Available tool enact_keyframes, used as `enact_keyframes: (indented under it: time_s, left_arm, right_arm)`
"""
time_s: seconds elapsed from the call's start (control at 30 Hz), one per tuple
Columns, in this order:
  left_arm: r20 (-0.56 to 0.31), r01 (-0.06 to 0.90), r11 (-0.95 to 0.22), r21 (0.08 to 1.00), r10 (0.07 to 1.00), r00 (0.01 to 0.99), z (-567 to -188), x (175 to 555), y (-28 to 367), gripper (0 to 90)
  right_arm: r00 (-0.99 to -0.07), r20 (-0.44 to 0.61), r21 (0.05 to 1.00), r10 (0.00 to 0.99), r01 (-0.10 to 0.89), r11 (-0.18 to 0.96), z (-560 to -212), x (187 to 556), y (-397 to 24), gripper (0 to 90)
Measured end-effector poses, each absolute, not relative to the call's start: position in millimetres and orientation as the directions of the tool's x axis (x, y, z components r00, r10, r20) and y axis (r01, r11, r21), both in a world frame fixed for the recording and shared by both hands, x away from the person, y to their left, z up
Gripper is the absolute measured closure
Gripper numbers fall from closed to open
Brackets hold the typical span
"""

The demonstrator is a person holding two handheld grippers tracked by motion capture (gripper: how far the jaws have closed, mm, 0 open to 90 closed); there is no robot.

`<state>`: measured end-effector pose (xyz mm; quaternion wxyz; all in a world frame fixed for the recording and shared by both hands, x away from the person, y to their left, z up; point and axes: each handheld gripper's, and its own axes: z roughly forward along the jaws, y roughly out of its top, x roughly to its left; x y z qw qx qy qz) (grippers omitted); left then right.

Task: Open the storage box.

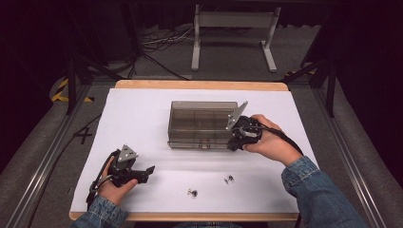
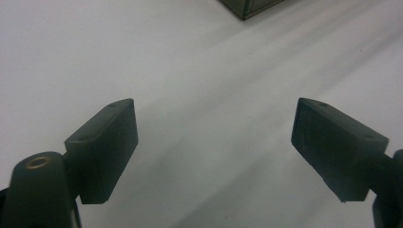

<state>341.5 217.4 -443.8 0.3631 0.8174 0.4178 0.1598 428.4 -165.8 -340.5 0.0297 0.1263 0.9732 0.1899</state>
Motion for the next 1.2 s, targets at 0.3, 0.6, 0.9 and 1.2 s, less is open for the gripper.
enact_keyframes:
  time_s: [0.3, 0.6, 0.9, 1.2]
  left_arm:
    - [-0.030, 0.565, -0.400, 0.722, 0.798, 0.602, -444.3, 342.3, 218.4, 16.4]
    - [-0.037, 0.574, -0.394, 0.718, 0.801, 0.597, -444.6, 342.7, 218.6, 16.4]
    - [-0.039, 0.572, -0.389, 0.722, 0.803, 0.595, -444.6, 342.1, 218.5, 16.4]
    - [-0.036, 0.572, -0.391, 0.721, 0.803, 0.595, -444.7, 342.4, 218.5, 16.4]
  right_arm:
    - [-0.971, -0.010, 0.387, 0.239, 0.217, 0.896, -336.3, 423.2, -167.0, 84.1]
    - [-0.977, 0.002, 0.396, 0.211, 0.195, 0.897, -333.1, 405.9, -169.0, 84.9]
    - [-0.985, -0.002, 0.421, 0.175, 0.158, 0.893, -331.2, 390.9, -169.8, 85.7]
    - [-0.986, 0.001, 0.406, 0.168, 0.154, 0.901, -336.0, 386.2, -171.0, 86.3]
